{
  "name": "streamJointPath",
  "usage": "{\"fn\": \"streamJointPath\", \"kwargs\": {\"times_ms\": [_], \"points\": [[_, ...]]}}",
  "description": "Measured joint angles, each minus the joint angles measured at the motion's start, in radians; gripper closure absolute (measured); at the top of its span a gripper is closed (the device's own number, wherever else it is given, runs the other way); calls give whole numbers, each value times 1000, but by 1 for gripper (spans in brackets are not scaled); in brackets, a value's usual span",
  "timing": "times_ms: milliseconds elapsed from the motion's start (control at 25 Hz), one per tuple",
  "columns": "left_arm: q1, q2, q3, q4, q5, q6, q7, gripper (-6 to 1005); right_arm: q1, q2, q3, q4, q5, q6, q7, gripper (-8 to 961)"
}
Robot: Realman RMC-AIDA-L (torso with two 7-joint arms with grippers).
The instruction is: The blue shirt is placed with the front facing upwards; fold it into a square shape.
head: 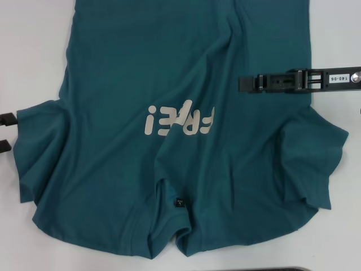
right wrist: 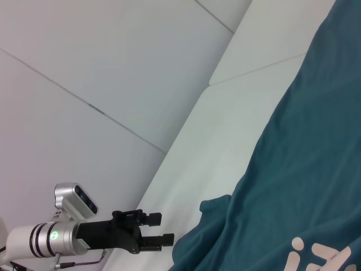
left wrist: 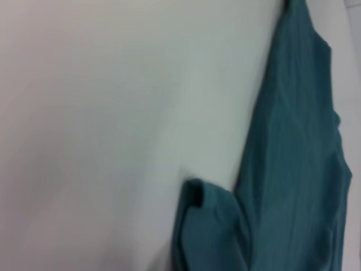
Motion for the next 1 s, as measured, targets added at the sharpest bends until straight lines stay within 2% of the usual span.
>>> {"fn": "streamJointPath", "kwargs": {"times_ms": [360,1000], "points": [[2,7,10,45,11,-30,-4,382,6,-1,-1,1,-12,0,1,28],[-55,-18,24,51,80,-48,3,420,0,-3,7,1,-12,-9,7,32]]}}
